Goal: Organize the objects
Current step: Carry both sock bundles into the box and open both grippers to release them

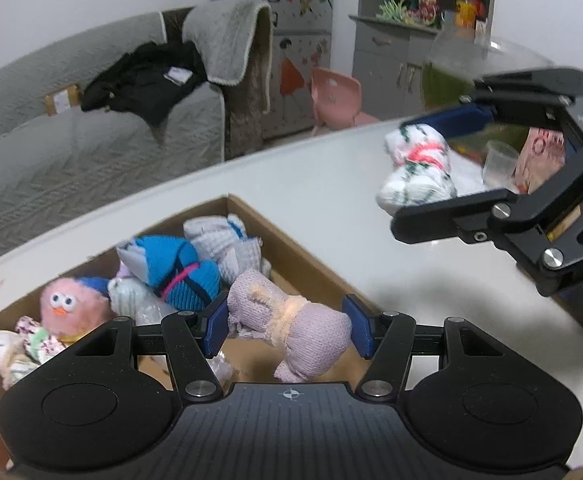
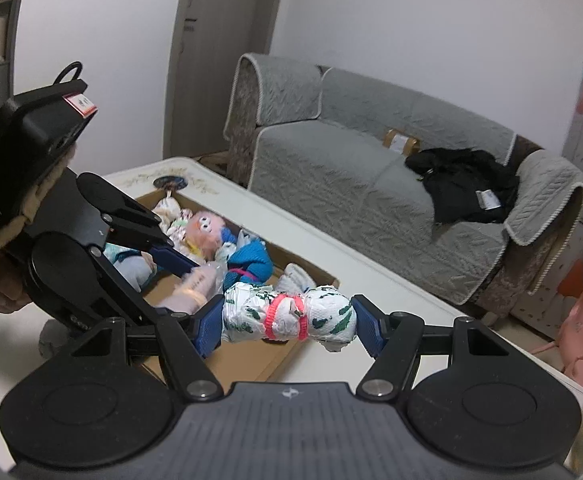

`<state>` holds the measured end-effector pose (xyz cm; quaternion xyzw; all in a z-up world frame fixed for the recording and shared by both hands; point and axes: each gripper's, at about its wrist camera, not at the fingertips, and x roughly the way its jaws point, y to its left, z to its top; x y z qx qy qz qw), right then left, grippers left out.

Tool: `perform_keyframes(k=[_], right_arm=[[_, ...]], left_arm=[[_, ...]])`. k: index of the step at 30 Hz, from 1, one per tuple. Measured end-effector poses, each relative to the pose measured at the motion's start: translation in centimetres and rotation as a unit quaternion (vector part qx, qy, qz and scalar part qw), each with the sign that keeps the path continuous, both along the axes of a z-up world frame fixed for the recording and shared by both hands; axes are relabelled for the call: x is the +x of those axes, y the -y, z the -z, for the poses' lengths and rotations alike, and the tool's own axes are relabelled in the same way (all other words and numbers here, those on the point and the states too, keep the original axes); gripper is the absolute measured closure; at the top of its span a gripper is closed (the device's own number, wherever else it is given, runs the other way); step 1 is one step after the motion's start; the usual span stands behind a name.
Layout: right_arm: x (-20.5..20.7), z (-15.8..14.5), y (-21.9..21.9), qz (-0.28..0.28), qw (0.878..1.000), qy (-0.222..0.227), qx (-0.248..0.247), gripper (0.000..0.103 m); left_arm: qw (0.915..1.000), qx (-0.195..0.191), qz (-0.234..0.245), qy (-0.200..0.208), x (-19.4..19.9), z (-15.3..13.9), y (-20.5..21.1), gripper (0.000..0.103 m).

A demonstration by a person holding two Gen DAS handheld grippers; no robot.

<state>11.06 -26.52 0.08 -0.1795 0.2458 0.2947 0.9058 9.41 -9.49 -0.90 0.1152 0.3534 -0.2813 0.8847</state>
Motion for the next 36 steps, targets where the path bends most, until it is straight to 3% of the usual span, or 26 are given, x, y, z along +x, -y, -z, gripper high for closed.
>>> perform_keyframes(k=[10,17,19,25,36], right_arm=[[2.3,2.1,-2.2,-0.024,0.999,-0.029,-0.03,0.04],[3.4,3.1,-2.7,-0.04,0.997,-0.047,-0.041,0.04],[3.8,3.6,-3.3,-0.055,0.996,-0.053,-0.048,0.04],[5.5,5.7,-5.4,-0.134,0.983,-0.071,-0.1,0.04],[7.5,7.7,-6.2,-0.181,0.968,-0.106,-0.139,0.04]], left_arm=[[0.999,0.013,0.026,-0.035,2.8,3.0,-0.5,0.038],[0.996,0.078,0.013,-0.042,3.9,5.3,-2.3,0.038],[0.9959,0.079,0.005,-0.044,3.9,5.2,-3.2,0.038],[0.9936,0.108,0.015,-0.028,4.6,4.7,-2.9,0.038],[0.9939,0.103,0.019,-0.033,6.0,5.0,-3.1,0.038]])
